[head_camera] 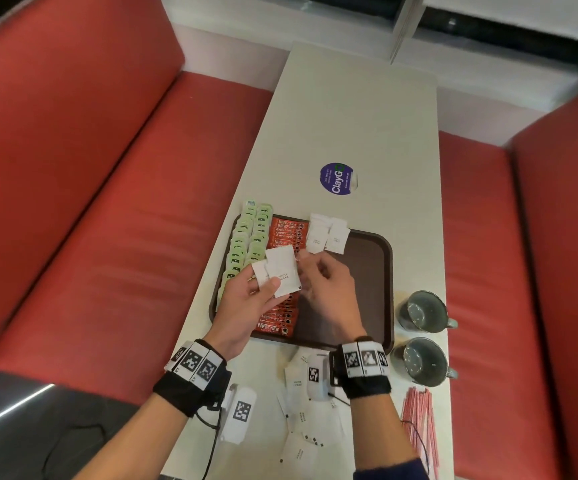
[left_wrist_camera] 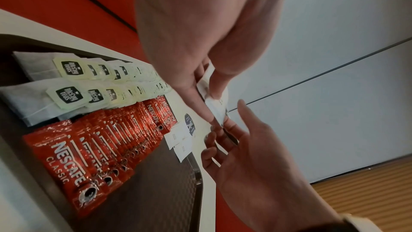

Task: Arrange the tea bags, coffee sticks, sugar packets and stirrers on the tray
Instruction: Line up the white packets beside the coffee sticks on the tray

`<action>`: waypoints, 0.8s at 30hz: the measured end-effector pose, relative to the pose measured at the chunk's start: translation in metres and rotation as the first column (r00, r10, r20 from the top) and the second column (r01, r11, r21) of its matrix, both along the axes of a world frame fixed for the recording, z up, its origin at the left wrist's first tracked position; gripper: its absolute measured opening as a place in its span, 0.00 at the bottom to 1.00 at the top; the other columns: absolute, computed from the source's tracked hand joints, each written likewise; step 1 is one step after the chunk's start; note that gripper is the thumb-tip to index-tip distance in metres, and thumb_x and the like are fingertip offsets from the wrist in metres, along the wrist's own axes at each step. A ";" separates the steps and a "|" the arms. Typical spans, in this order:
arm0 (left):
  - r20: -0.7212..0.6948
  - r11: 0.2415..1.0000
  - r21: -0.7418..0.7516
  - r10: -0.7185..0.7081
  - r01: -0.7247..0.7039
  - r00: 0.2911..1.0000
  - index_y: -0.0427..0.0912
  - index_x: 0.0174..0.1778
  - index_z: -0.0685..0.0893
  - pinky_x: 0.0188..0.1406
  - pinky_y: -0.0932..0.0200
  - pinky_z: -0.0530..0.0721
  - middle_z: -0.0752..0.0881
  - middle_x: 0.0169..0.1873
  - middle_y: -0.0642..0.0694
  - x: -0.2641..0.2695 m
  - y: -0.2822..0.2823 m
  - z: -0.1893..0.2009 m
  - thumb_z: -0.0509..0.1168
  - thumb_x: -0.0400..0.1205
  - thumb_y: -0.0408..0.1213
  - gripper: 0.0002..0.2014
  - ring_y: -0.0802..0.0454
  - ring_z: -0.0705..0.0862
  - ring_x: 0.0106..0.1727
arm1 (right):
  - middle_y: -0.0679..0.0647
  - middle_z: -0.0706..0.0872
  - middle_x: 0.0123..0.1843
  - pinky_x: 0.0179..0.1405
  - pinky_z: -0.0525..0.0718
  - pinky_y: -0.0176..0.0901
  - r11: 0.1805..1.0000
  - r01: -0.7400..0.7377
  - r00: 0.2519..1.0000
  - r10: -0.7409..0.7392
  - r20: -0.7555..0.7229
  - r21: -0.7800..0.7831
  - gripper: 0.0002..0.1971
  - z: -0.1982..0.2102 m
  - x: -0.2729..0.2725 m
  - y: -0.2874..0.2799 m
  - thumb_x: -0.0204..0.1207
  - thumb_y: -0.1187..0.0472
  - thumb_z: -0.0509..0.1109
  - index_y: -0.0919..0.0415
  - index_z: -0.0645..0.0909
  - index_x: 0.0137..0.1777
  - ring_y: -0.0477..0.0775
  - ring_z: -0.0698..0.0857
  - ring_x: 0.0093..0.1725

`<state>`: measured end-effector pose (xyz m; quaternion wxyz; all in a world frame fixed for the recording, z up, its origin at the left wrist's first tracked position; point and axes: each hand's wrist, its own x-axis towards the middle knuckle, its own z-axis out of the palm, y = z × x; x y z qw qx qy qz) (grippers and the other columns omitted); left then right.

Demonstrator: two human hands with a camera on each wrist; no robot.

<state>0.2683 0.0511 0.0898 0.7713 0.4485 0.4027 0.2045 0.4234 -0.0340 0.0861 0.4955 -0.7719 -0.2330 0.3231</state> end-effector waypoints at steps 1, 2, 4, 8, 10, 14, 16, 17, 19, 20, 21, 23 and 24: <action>0.001 1.000 0.012 0.008 -0.008 1.000 0.42 0.80 0.81 0.67 0.48 0.92 0.94 0.66 0.42 -0.001 -0.002 0.003 0.69 0.91 0.28 0.21 0.44 0.92 0.70 | 0.46 0.94 0.46 0.56 0.94 0.59 1.000 -0.017 1.000 0.017 -0.008 0.017 0.19 0.005 -0.007 -0.006 0.84 0.34 0.76 0.49 0.89 0.47 0.50 0.93 0.49; 0.001 1.000 0.026 0.011 -0.011 1.000 0.42 0.80 0.82 0.67 0.48 0.92 0.94 0.65 0.42 -0.002 -0.005 0.006 0.70 0.90 0.28 0.20 0.45 0.92 0.69 | 0.46 0.94 0.46 0.56 0.94 0.61 0.999 -0.029 1.000 0.029 -0.001 0.026 0.15 0.008 -0.014 -0.012 0.82 0.38 0.80 0.49 0.89 0.48 0.50 0.92 0.49; -0.009 0.998 0.061 0.012 -0.011 1.000 0.42 0.79 0.83 0.66 0.48 0.93 0.94 0.65 0.45 -0.005 -0.010 0.011 0.72 0.89 0.28 0.21 0.47 0.92 0.68 | 0.48 0.93 0.45 0.54 0.94 0.64 0.999 -0.028 1.000 0.028 0.000 0.044 0.12 0.012 -0.021 -0.021 0.80 0.43 0.84 0.48 0.89 0.49 0.56 0.92 0.47; -0.015 0.996 0.086 0.034 -0.033 0.999 0.43 0.76 0.86 0.64 0.48 0.94 0.95 0.63 0.45 -0.010 -0.020 0.016 0.76 0.87 0.29 0.21 0.47 0.93 0.66 | 0.48 0.93 0.43 0.44 0.90 0.46 0.995 -0.046 0.999 0.046 0.006 0.084 0.07 0.023 -0.025 -0.035 0.83 0.49 0.84 0.50 0.91 0.50 0.49 0.90 0.42; -0.006 0.996 0.083 0.039 -0.038 0.999 0.43 0.75 0.87 0.61 0.51 0.94 0.95 0.62 0.45 -0.011 -0.025 0.020 0.75 0.87 0.30 0.19 0.48 0.94 0.65 | 0.49 0.93 0.43 0.41 0.88 0.37 0.993 -0.075 0.997 0.075 0.006 0.095 0.06 0.030 -0.027 -0.040 0.85 0.52 0.82 0.52 0.91 0.51 0.48 0.91 0.42; 0.033 0.999 0.029 0.045 -0.046 0.998 0.43 0.73 0.88 0.65 0.45 0.93 0.95 0.63 0.46 -0.012 -0.031 0.031 0.71 0.91 0.36 0.14 0.46 0.94 0.65 | 0.52 0.94 0.45 0.44 0.90 0.37 0.988 -0.102 0.994 0.106 -0.031 0.112 0.03 0.041 -0.027 -0.051 0.87 0.56 0.80 0.53 0.93 0.53 0.51 0.94 0.46; 0.031 0.998 0.038 0.043 -0.045 0.999 0.43 0.72 0.89 0.66 0.41 0.92 0.95 0.63 0.46 -0.013 -0.033 0.034 0.70 0.92 0.38 0.14 0.45 0.94 0.66 | 0.51 0.96 0.47 0.46 0.90 0.36 0.986 -0.121 0.991 0.127 -0.046 0.113 0.04 0.045 -0.029 -0.055 0.87 0.56 0.79 0.53 0.95 0.57 0.50 0.95 0.49; 0.027 0.998 0.049 0.042 -0.043 0.999 0.44 0.72 0.89 0.66 0.39 0.92 0.95 0.63 0.46 -0.013 -0.034 0.036 0.69 0.92 0.39 0.13 0.45 0.93 0.66 | 0.50 0.96 0.47 0.46 0.90 0.36 0.985 -0.129 0.990 0.134 -0.043 0.111 0.04 0.047 -0.030 -0.057 0.87 0.56 0.80 0.52 0.95 0.58 0.50 0.95 0.49; 0.018 0.997 0.063 0.033 -0.034 0.999 0.45 0.72 0.89 0.66 0.38 0.92 0.95 0.62 0.46 -0.014 -0.036 0.040 0.66 0.94 0.40 0.13 0.46 0.93 0.66 | 0.50 0.97 0.46 0.45 0.90 0.36 0.988 -0.115 0.992 0.119 -0.033 0.102 0.04 0.050 -0.033 -0.060 0.85 0.56 0.82 0.52 0.95 0.56 0.50 0.96 0.47; 0.015 0.997 0.065 0.030 -0.031 0.999 0.45 0.71 0.89 0.66 0.39 0.92 0.95 0.61 0.46 -0.014 -0.038 0.041 0.65 0.95 0.41 0.13 0.46 0.94 0.65 | 0.51 0.96 0.45 0.44 0.91 0.37 0.991 -0.097 0.995 0.100 -0.027 0.091 0.04 0.051 -0.034 -0.062 0.84 0.55 0.83 0.53 0.94 0.54 0.50 0.95 0.45; 0.014 0.997 0.064 0.030 -0.031 0.999 0.45 0.71 0.89 0.65 0.40 0.93 0.95 0.61 0.46 -0.014 -0.039 0.042 0.63 0.96 0.41 0.13 0.46 0.94 0.65 | 0.53 0.96 0.44 0.44 0.92 0.40 0.994 -0.080 0.996 0.081 -0.021 0.081 0.06 0.052 -0.035 -0.064 0.84 0.53 0.83 0.54 0.92 0.51 0.51 0.95 0.43; 0.021 0.997 0.054 0.048 -0.049 0.999 0.45 0.71 0.88 0.61 0.44 0.94 0.95 0.61 0.45 -0.016 -0.042 0.045 0.61 0.97 0.42 0.14 0.46 0.94 0.65 | 0.57 0.95 0.47 0.49 0.95 0.50 0.994 -0.057 0.996 0.063 -0.060 0.089 0.11 0.054 -0.036 -0.069 0.86 0.53 0.81 0.59 0.86 0.49 0.58 0.96 0.48; 0.030 0.997 0.043 0.063 -0.064 0.998 0.44 0.72 0.88 0.59 0.46 0.95 0.95 0.61 0.43 -0.017 -0.044 0.046 0.60 0.97 0.41 0.14 0.44 0.94 0.64 | 0.59 0.95 0.51 0.52 0.96 0.56 0.992 -0.045 0.992 0.058 -0.113 0.118 0.12 0.055 -0.036 -0.072 0.88 0.55 0.78 0.64 0.83 0.51 0.61 0.97 0.52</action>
